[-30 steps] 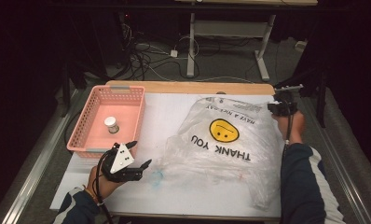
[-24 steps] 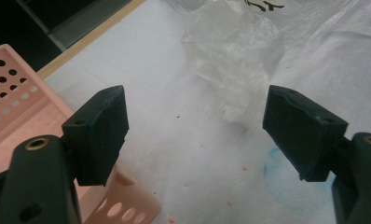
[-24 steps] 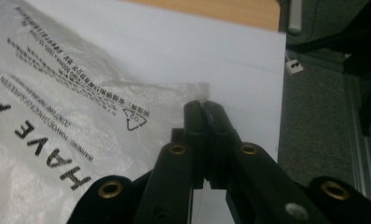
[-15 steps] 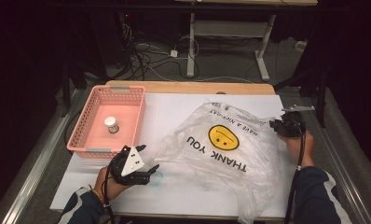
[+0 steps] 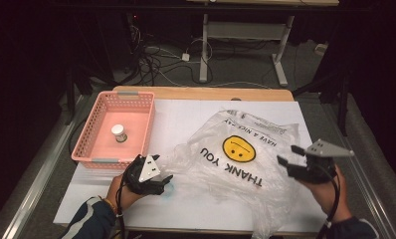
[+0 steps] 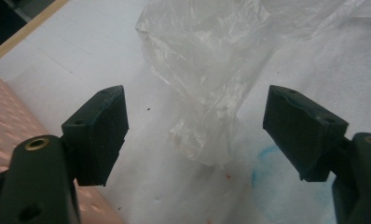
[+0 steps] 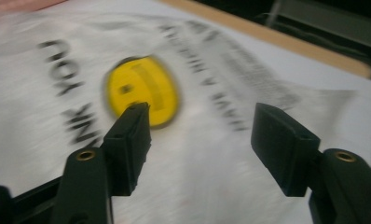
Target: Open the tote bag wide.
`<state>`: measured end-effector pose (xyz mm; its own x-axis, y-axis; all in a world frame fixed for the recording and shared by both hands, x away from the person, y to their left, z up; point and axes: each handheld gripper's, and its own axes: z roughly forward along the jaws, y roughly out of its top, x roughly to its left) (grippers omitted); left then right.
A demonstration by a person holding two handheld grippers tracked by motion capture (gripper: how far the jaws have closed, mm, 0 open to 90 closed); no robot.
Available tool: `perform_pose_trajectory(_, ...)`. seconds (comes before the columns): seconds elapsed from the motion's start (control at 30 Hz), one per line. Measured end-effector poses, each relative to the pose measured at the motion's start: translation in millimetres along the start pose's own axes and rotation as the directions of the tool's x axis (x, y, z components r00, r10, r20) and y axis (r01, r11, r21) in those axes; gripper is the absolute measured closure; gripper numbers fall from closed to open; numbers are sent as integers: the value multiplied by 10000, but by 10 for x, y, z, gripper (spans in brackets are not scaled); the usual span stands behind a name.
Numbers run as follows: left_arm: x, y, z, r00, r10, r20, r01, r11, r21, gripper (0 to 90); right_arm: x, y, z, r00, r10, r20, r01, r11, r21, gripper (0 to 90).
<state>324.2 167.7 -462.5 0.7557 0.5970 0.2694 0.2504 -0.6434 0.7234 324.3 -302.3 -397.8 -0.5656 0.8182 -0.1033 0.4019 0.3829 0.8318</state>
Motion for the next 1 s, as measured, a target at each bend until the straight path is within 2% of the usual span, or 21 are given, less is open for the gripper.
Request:
perform_pose_trajectory(0.07, -4, 8, 24, 10000, 13, 6, -13, 10000, 89, 218, 222, -68, -43, 9974, -368, -620, 380, 9991, 182, 348)
perform_pose_trajectory(0.1, -7, 14, 36, 10000, 44, 23, -44, 9999, 139, 220, 427, -121, -75, 9893, -541, -1357, 592, 9977, 341, 323)
perform_pose_trajectory(0.13, -10, 20, 48, 10000, 43, 54, -44, 9999, 165, 220, 427, -121, -75, 9893, -541, -1357, 592, 9977, 341, 323)
perform_pose_trajectory(0.17, -13, 25, 61, 9999, 15, 170, -18, 9998, 215, 233, 614, -153, -112, 9771, -800, -1973, 889, 9953, 370, 309)
perform_pose_trajectory(0.2, -12, 32, 72, 9998, 72, 161, -75, 9998, 182, 233, 614, -153, -112, 9771, -800, -1973, 889, 9953, 370, 309)
perform_pose_trajectory(0.27, -12, 42, 100, 9994, -59, 338, 52, 9997, 220, 240, 765, -180, -128, 9649, -1058, -2405, 1198, 9918, 443, 294)
perform_pose_trajectory(0.3, -10, 48, 115, 9994, -64, 350, 54, 9996, 282, 274, 865, -229, -92, 9579, -1324, -2548, 1574, 9843, 802, 282)
perform_pose_trajectory(0.33, -8, 54, 132, 9991, -73, 423, 60, 9994, 329, 274, 865, -229, -92, 9579, -1324, -2548, 1574, 9843, 802, 282)
perform_pose_trajectory(0.37, -8, 59, 148, 9987, -88, 502, 71, 9994, 349, 300, 893, -264, -53, 9533, -1477, -2636, 1812, 9775, 1077, 281)
perform_pose_trajectory(0.4, -12, 65, 165, 9984, -133, 546, 112, 9992, 386, 364, 912, -340, 45, 9514, -1665, -2592, 2160, 9605, 1756, 290)
perform_pose_trajectory(0.43, -15, 74, 184, 9982, -102, 583, 75, 9989, 467, 364, 912, -340, 45, 9514, -1665, -2592, 2160, 9605, 1756, 290)
perform_pose_trajectory(0.47, -22, 80, 201, 9975, -103, 694, 68, 9987, 511, 434, 894, -412, 140, 9562, -1957, -2176, 2464, 9395, 2381, 368)
perform_pose_trajectory(0.5, -27, 84, 215, 9968, -43, 793, 0, 9985, 542, 434, 894, -412, 140, 9562, -1957, -2176, 2464, 9395, 2381, 368)
perform_pose_trajectory(0.53, -36, 91, 227, 9968, -31, 803, -20, 9980, 634, 518, 840, -461, 193, 9616, -1848, -2031, 2369, 9322, 2736, 478)
perform_pose_trajectory(0.57, -42, 96, 240, 9965, -38, 836, -20, 9976, 693, 560, 804, -476, 199, 9630, -1647, -2134, 2196, 9383, 2670, 551)
perform_pose_trajectory(0.6, -46, 99, 251, 9956, 10, 937, -79, 9972, 737, 560, 804, -476, 199, 9630, -1647, -2134, 2196, 9383, 2670, 551)
perform_pose_trajectory(0.63, -52, 102, 259, 9955, 68, 942, -142, 9968, 784, 579, 773, -484, 201, 9653, -1543, -2108, 2077, 9426, 2615, 578)
perform_pose_trajectory(0.7, -57, 110, 265, 9954, 126, 951, -206, 9962, 841, 638, 739, -484, 203, 9692, -1681, -1801, 2121, 9413, 2628, 681)
perform_pose_trajectory(0.77, -58, 116, 254, 9956, 164, 921, -235, 9968, 768, 689, 706, -480, 202, 9726, -1565, -1721, 1973, 9470, 2536, 745)
perform_pose_trajectory(0.93, -27, 130, 198, 9956, 45, 937, -91, 9988, 484, 759, 693, -447, 157, 9734, -1796, -1423, 2064, 9568, 2046, 841)
perform_pose_trajectory(1.0, -15, 134, 176, 9959, -25, 901, -6, 9994, 344, 775, 695, -442, 154, 9733, -1802, -1422, 2059, 9593, 1934, 846)
